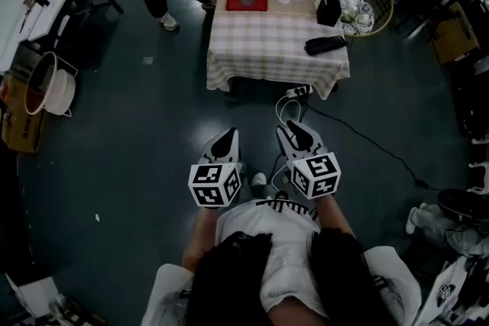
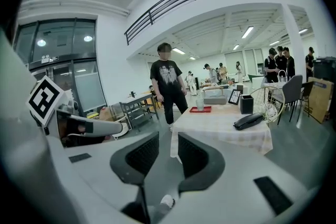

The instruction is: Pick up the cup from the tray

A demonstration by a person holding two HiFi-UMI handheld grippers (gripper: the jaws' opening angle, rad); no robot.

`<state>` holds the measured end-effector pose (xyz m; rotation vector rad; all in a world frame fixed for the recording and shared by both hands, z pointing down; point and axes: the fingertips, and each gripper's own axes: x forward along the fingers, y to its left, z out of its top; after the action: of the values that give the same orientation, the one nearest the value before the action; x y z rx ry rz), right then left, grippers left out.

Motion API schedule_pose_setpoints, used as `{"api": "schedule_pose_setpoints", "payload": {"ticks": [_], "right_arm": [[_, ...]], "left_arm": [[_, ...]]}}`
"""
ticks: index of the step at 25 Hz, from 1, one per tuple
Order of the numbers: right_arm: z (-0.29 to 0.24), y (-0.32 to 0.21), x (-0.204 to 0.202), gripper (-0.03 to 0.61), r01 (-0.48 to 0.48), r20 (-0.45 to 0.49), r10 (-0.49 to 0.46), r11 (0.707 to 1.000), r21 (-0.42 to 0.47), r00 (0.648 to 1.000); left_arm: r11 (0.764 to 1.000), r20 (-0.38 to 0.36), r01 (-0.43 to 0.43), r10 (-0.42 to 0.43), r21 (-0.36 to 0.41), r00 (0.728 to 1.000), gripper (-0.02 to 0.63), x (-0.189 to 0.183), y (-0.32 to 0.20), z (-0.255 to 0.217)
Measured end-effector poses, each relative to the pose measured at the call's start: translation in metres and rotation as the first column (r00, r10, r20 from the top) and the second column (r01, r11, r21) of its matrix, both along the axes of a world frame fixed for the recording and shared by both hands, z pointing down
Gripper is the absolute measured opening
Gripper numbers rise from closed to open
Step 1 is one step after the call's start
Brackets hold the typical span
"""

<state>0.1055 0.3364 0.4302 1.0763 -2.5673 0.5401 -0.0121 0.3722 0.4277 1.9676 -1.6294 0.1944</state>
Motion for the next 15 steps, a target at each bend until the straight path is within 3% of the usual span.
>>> {"api": "schedule_pose_setpoints", "payload": {"ticks": [8,15], "right_arm": [[-0.006,-0.022,-0.007,0.190,-0.008,0.034,0.006,0.999,0.050,0.999],[-0.007,-0.053,-0.021,0.195,-0.023,0.040,0.022,0.999,0.047,0.999]], "left_arm": [[1.000,0.002,-0.030,0.030,0.006,1.000,0.006,-0.001,-0.022,0.006],[1.000,-0.002,-0.018,0.018,0.003,1.000,0.006,-0.018,-0.057,0.008]]}}
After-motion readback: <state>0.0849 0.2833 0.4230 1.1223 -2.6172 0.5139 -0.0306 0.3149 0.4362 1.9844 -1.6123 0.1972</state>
